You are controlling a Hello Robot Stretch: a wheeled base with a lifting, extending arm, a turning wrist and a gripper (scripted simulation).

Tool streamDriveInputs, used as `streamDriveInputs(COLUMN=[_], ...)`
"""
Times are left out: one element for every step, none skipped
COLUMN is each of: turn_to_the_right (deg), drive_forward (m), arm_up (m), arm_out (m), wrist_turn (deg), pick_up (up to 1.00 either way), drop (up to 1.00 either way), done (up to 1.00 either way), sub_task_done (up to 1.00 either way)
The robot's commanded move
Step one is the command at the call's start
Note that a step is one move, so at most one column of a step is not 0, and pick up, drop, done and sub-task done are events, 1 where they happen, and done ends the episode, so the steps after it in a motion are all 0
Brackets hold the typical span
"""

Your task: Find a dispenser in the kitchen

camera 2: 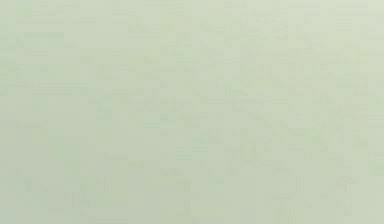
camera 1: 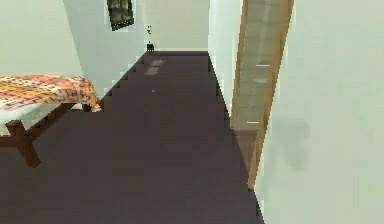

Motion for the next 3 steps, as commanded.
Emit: streamDriveInputs(turn_to_the_right=[0.0,0.0,45.0], drive_forward=[1.00,0.55,0.00], arm_up=[0.00,0.00,0.00], arm_out=[0.00,0.00,0.00], wrist_turn=[0.0,0.0,0.0], pick_up=[0.00,0.00,0.00], drop=[0.00,0.00,0.00], done=[0.00,0.00,0.00], sub_task_done=[0.00,0.00,0.00])
